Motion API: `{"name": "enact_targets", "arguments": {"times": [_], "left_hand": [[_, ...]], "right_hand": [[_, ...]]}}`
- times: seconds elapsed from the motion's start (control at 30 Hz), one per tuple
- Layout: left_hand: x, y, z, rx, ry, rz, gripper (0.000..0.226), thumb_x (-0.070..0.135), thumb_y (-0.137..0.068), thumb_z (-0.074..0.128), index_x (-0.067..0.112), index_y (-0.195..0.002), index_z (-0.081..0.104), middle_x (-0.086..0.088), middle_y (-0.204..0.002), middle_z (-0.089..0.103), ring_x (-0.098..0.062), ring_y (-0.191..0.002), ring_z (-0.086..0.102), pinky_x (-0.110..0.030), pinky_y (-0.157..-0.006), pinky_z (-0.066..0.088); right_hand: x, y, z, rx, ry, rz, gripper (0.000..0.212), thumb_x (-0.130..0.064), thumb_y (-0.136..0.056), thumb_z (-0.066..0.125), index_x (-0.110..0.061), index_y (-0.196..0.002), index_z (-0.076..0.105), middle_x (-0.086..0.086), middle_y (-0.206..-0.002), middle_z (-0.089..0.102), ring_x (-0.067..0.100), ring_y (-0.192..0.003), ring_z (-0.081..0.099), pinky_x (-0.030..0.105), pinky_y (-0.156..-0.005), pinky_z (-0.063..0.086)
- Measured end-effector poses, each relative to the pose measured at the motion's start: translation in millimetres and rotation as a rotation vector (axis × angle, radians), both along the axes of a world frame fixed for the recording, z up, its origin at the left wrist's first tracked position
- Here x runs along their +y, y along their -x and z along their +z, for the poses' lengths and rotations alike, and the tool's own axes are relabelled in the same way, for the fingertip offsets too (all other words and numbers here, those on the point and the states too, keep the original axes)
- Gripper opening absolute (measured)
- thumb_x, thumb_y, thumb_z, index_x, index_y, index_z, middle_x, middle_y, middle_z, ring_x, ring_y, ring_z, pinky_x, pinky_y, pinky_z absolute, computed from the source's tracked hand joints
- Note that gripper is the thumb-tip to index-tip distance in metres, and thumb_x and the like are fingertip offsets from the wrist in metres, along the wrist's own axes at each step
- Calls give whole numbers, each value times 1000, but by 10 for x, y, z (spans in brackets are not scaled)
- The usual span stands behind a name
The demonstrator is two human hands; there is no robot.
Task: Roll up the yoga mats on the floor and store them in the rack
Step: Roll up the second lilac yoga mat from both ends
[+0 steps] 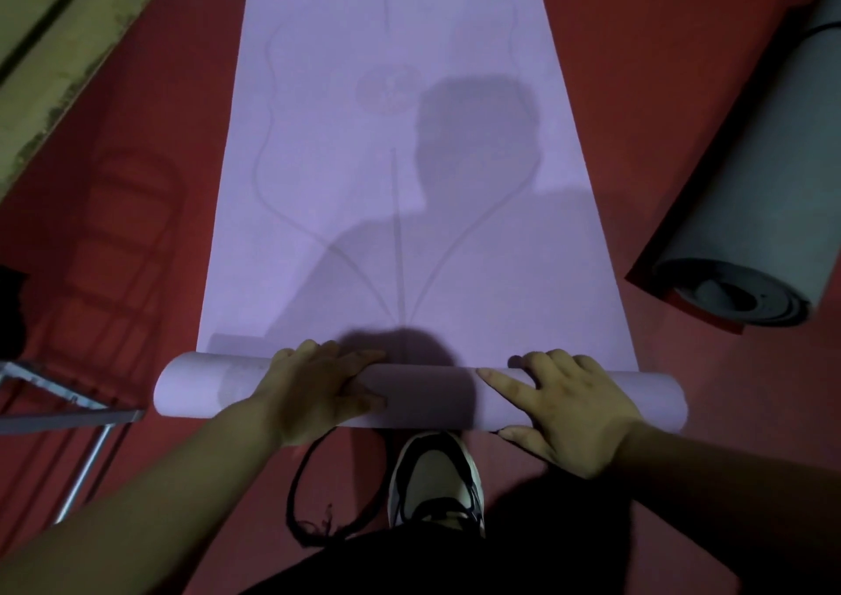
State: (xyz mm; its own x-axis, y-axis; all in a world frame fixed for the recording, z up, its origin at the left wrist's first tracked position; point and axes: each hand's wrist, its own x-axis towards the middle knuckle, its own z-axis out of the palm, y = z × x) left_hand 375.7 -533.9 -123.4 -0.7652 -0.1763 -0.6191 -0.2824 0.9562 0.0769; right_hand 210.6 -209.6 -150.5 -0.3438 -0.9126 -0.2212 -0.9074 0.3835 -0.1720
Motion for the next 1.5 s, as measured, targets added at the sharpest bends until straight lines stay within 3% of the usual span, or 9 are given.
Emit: {"name": "enact_targets", "arguments": {"times": [0.07, 0.2, 0.3, 0.4, 0.6, 0.73, 0.93, 1.17, 1.5], "left_hand": [[68, -71, -9, 93, 100, 6, 81, 91, -79, 19, 59, -153, 17, 7, -126, 55, -25, -115, 52, -46, -97, 38], [362, -373, -140, 398, 217, 15, 82, 67, -82, 55, 38, -156, 33, -13, -127, 52, -40, -117, 50, -68, -104, 32], [377, -397, -189, 453, 182, 18, 83, 70, -81, 52, 37, -155, 35, -14, -130, 50, -42, -124, 48, -70, -107, 29], [281, -210, -145, 399, 165, 18, 80, 80, -83, 40, 40, -152, 40, -7, -122, 56, -36, -115, 54, -65, -105, 35], [106, 92, -74, 31, 75, 110, 94, 91, -71, 17, 55, -155, -2, 5, -144, 43, -24, -140, 31, -57, -119, 8], [38, 124, -77, 43, 28, 97, 87, 90, -75, 23, 57, -153, 0, 3, -138, 46, -27, -138, 34, -55, -119, 9], [20, 202, -12, 46, 28, 96, 90, 89, -75, 24, 55, -155, 5, 4, -129, 49, -28, -131, 43, -56, -116, 19], [254, -240, -265, 463, 151, 14, 87, 77, -80, 46, 35, -156, 34, -14, -139, 48, -42, -131, 43, -68, -112, 26], [10, 257, -46, 196, 154, 24, 91, 94, -71, 32, 49, -151, 32, 3, -119, 58, -28, -118, 53, -51, -107, 34]], "right_hand": [[-31, 59, -17, 4, -7, 15, 74, -74, -92, 42, -37, -156, 35, 7, -118, 61, 30, -88, 59, 44, -70, 52], [-86, 170, -62, -6, -22, 42, 75, -75, -92, 38, -37, -157, 34, 5, -114, 62, 28, -86, 60, 43, -68, 52], [-94, 230, -81, -53, -40, 37, 75, -76, -93, 35, -38, -158, 30, 4, -116, 60, 28, -89, 60, 44, -71, 52], [-133, 294, -101, -119, -62, 32, 75, -77, -93, 31, -41, -159, 24, 4, -121, 59, 29, -95, 60, 45, -77, 53], [-133, 285, 5, -2, 27, 10, 73, -72, -93, 41, -37, -157, 35, 5, -124, 54, 31, -96, 57, 46, -73, 54], [-30, 101, -17, 63, 78, 22, 72, -70, -92, 51, -35, -154, 40, 13, -132, 57, 37, -102, 57, 49, -82, 50], [-116, 211, -57, 47, 19, 10, 72, -72, -92, 44, -39, -155, 37, 9, -122, 61, 34, -93, 57, 47, -74, 53], [-153, 327, -78, -3, 11, 38, 71, -75, -93, 40, -40, -155, 34, 7, -120, 60, 33, -92, 58, 46, -75, 53], [-318, 545, 118, -166, -182, 25, 79, -81, -88, 21, -50, -159, 7, 0, -143, 45, 27, -119, 50, 47, -98, 47]]}}
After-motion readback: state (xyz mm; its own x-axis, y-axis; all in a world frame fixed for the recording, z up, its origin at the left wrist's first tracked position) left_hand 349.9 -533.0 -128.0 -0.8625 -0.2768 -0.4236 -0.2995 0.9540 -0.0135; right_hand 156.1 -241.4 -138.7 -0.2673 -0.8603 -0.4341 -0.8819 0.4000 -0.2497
